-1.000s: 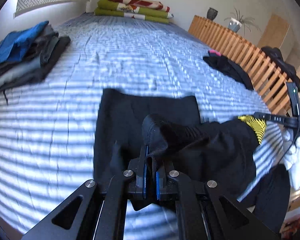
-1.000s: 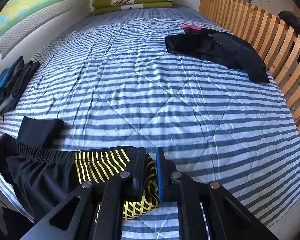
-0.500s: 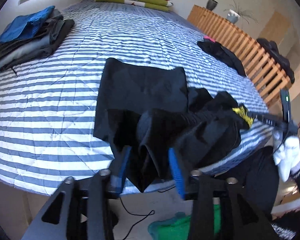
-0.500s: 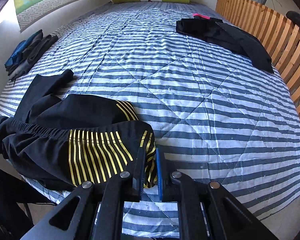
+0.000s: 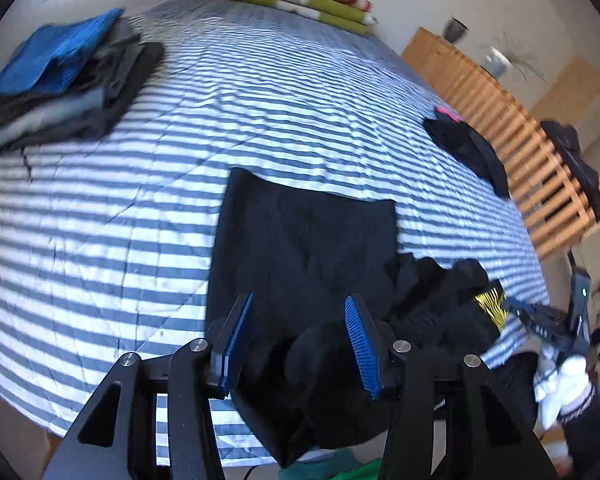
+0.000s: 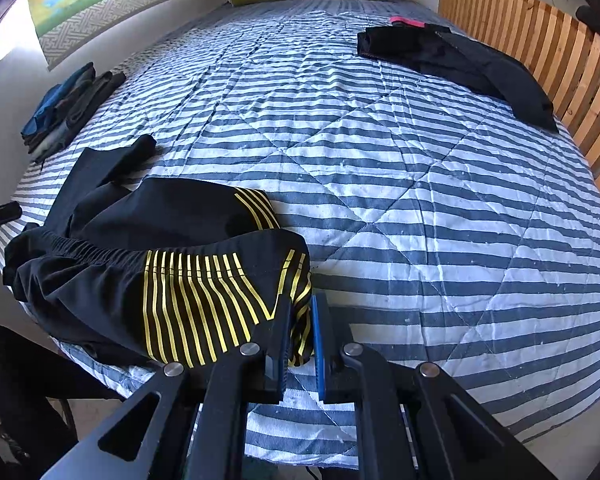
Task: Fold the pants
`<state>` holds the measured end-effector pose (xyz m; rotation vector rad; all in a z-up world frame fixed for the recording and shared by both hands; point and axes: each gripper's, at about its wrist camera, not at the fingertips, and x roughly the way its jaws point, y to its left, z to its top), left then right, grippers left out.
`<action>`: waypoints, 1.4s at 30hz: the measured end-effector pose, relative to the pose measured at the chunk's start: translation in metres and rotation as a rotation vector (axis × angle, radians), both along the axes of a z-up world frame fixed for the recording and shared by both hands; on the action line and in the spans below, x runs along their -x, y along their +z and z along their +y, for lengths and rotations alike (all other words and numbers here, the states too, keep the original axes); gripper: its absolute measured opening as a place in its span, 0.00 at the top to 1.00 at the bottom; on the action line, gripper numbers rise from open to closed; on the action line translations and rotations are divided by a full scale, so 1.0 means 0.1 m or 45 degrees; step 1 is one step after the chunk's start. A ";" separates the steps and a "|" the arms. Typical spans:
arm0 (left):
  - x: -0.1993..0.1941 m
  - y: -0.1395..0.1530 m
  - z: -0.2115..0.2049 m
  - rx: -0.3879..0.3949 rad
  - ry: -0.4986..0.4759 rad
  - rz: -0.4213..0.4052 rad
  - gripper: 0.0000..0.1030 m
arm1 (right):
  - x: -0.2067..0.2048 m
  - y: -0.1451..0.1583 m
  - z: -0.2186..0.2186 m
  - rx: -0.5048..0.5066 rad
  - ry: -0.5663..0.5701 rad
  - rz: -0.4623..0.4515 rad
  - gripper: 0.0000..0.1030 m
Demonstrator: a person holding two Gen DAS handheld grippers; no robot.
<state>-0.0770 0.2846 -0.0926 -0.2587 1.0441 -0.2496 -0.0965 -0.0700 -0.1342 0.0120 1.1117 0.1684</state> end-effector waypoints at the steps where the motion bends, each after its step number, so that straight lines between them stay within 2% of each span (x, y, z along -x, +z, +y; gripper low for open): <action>1: -0.03 -0.02 -0.07 -0.023 -0.046 0.034 0.51 | -0.01 0.00 0.00 -0.008 0.002 0.003 0.91; 3: -0.11 -0.15 -0.19 -0.082 -0.095 0.125 0.51 | -0.02 0.01 0.01 -0.010 0.010 0.001 0.91; 5: -0.17 -0.34 -0.30 -0.092 -0.141 0.227 0.51 | -0.04 0.01 0.01 -0.009 0.023 0.001 0.91; 7: -0.20 -0.50 -0.37 -0.090 -0.159 0.275 0.70 | -0.05 0.02 0.02 -0.008 0.027 0.002 0.91; 8: -0.20 -0.55 -0.39 -0.079 -0.159 0.287 0.88 | -0.06 0.02 0.02 -0.007 0.027 -0.001 0.91; 9: -0.22 -0.55 -0.39 -0.059 -0.148 0.285 0.92 | -0.07 0.03 0.02 -0.005 0.027 -0.004 0.91; 11: -0.29 -0.43 -0.36 -0.037 -0.112 0.241 0.94 | -0.14 0.11 0.02 -0.001 0.015 -0.032 0.94; 14: -0.51 0.04 -0.27 -0.049 -0.056 0.107 0.95 | -0.37 0.37 0.01 -0.033 -0.017 -0.100 0.98; 17: -0.73 0.80 -0.20 -0.069 -0.009 -0.094 0.95 | -0.66 0.91 0.05 0.011 -0.062 -0.279 1.00; 20: -0.76 1.44 -0.21 -0.106 -0.003 -0.278 0.95 | -0.88 1.51 0.08 -0.061 -0.055 -0.410 1.00; 21: -0.73 1.59 -0.21 -0.110 -0.021 -0.319 0.95 | -0.93 1.64 0.11 -0.095 -0.027 -0.418 1.00; 23: -0.63 1.73 -0.22 -0.136 -0.047 -0.361 0.95 | -1.01 1.67 0.21 -0.161 0.055 -0.355 0.98; 24: -0.58 1.73 -0.22 -0.144 -0.058 -0.358 0.95 | -1.06 1.57 0.28 -0.181 0.098 -0.278 0.86; 25: -0.54 1.68 -0.19 -0.147 -0.060 -0.338 0.95 | -1.12 1.39 0.36 -0.186 0.141 -0.186 0.59; 26: -0.51 1.58 -0.18 -0.151 -0.064 -0.303 0.94 | -1.16 1.24 0.41 -0.168 0.144 -0.144 0.49; 27: -0.47 1.46 -0.16 -0.154 -0.069 -0.266 0.94 | -1.20 1.05 0.46 -0.129 0.124 -0.114 0.47; 28: -0.43 1.30 -0.14 -0.159 -0.075 -0.224 0.94 | -1.26 0.88 0.49 -0.115 0.110 -0.075 0.47; 30: -0.35 0.95 -0.13 -0.172 -0.080 -0.132 0.94 | -1.42 0.55 0.48 -0.216 0.067 0.033 0.47; 32: -0.32 0.58 -0.07 -0.183 -0.075 -0.050 0.94 | -1.58 0.35 0.47 -0.285 0.030 0.098 0.47; 34: -0.30 0.32 -0.02 -0.170 -0.061 0.008 0.94 | -1.77 0.21 0.56 -0.298 0.037 0.127 0.47; 36: -0.28 0.15 0.05 -0.154 -0.051 0.037 0.94 | -1.93 0.14 0.68 -0.285 0.053 0.145 0.47; 39: -0.35 -0.02 0.11 -0.156 -0.034 0.052 0.94 | -2.16 0.09 0.93 -0.304 0.152 0.202 0.47; 40: -0.39 -0.05 0.13 -0.156 -0.024 0.054 0.94 | -2.22 0.05 1.04 -0.256 0.171 0.219 0.47; 41: -0.44 -0.06 0.15 -0.155 -0.019 0.058 0.94 | -2.26 0.02 1.15 -0.161 0.172 0.222 0.52; 42: -0.50 -0.08 0.17 -0.159 -0.012 0.061 0.94 | -2.27 -0.01 1.22 -0.099 0.186 0.232 0.80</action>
